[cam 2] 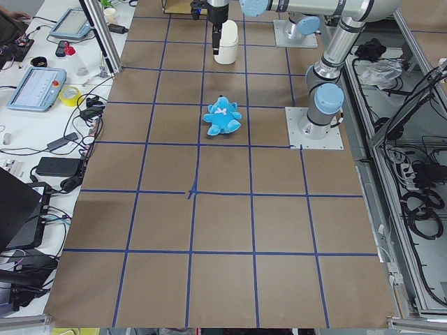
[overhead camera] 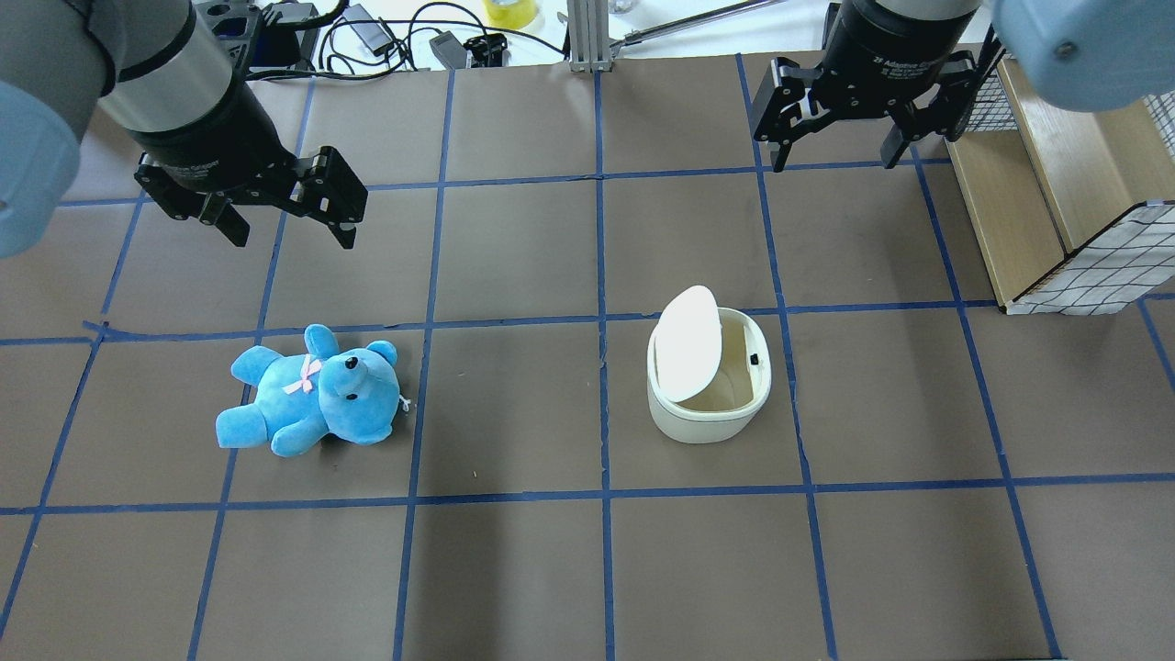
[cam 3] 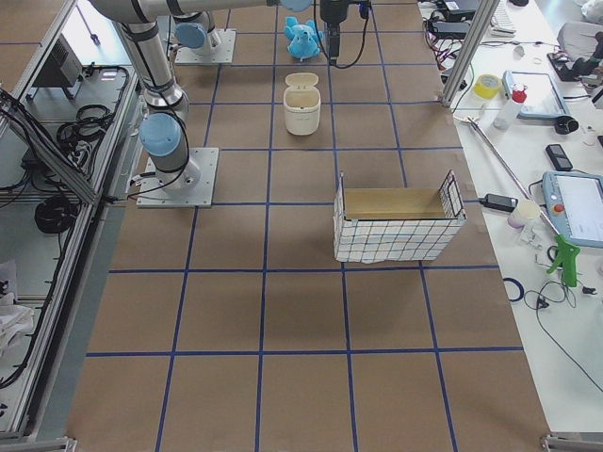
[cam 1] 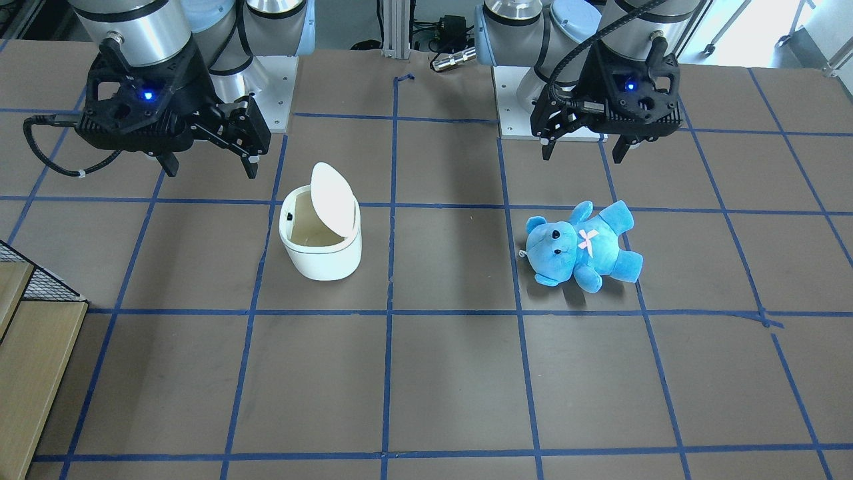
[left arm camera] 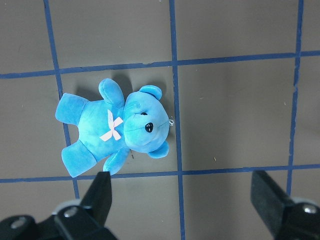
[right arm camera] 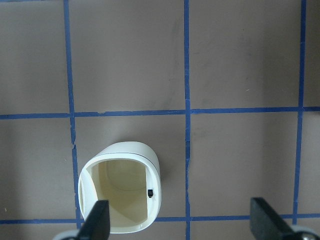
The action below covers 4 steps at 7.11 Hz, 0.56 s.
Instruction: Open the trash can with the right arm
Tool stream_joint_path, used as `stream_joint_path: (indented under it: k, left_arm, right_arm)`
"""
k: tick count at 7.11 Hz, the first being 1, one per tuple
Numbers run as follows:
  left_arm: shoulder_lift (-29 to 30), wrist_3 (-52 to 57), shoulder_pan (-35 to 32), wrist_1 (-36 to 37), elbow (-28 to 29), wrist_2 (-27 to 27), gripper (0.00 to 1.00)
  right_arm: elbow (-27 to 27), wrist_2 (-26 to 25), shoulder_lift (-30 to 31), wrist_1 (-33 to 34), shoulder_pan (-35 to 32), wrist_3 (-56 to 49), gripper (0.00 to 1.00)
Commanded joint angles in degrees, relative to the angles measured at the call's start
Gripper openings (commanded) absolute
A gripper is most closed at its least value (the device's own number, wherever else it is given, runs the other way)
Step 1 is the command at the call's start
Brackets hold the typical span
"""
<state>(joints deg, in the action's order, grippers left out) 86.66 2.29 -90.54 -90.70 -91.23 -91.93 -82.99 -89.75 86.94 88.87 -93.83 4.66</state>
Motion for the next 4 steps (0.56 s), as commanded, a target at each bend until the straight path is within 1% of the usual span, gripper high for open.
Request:
stream_joint_path:
  k: [1, 4]
  left_arm:
    - [0.0, 0.0, 0.0, 0.0, 0.0, 0.0, 1.00]
    - [0.0, 0.0, 0.0, 0.0, 0.0, 0.0, 1.00]
  right_arm:
    - [0.0, -0.1, 0.0, 0.0, -0.1, 0.0, 1.00]
    - [0.1, -0.4, 0.1, 0.0, 0.1, 0.0, 1.00]
